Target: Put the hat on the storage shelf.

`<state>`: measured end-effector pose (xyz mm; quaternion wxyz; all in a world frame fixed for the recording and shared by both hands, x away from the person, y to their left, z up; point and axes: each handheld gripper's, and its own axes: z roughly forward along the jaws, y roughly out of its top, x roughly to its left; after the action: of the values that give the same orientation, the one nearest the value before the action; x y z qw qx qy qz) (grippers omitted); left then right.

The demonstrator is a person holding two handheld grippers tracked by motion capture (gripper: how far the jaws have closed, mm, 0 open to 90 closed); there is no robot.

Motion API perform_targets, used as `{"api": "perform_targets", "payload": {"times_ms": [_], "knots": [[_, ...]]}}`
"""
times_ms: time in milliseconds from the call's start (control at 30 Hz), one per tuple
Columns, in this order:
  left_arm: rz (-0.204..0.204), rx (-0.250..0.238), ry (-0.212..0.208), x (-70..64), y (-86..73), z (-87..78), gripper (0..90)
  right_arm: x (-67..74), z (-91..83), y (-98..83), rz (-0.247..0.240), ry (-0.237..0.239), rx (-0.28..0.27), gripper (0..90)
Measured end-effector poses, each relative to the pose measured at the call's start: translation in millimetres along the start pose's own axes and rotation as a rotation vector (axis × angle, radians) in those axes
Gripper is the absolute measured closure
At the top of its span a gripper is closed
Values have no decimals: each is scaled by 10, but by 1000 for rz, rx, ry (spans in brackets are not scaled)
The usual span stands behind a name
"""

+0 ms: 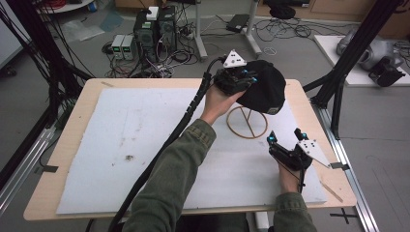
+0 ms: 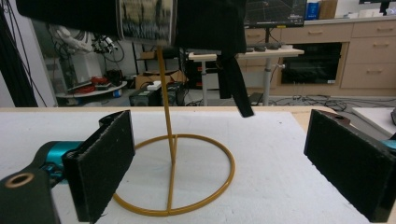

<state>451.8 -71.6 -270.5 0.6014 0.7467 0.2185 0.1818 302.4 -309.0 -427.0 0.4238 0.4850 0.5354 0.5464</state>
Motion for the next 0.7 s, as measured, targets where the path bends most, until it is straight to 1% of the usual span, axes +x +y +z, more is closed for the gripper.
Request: {"api": "perform_targets", "payload": {"times_ms": [67, 100, 167, 233, 267, 367, 433, 500, 533, 600, 700], "knots": [[-9, -3, 2, 0, -22, 10, 718, -5, -3, 0, -5, -2, 1, 78], [-9, -1, 7, 2, -28, 8, 678, -5, -4, 1, -4, -1, 1, 78], [-13, -10, 1, -5, -40, 4, 633, -4, -3, 1, -8, 0, -1, 78], [-4, -15, -11, -20, -49, 3, 565, 1, -3, 0, -2, 0, 3, 78], [2, -13, -14, -27, -52, 0, 524, -3, -2, 1, -7, -1, 1, 78], [14, -14, -11, -47, -65, -11, 426, -5, -5, 1, -7, -2, 0, 78], [12, -12, -2, -54, -76, -35, 401, -4, -7, 1, -11, -7, -1, 78], [8, -10, -4, -58, -83, -54, 366, -3, -13, 3, 0, -8, 0, 78], [7, -12, 9, -50, -102, -111, 352, -6, -11, 2, 0, -8, 1, 78], [-11, -24, 9, -21, -115, -157, 336, -3, -11, 1, 4, -7, 2, 78], [-39, -50, 12, 33, -134, -228, 318, -2, -7, 0, -10, -7, 1, 78]]}}
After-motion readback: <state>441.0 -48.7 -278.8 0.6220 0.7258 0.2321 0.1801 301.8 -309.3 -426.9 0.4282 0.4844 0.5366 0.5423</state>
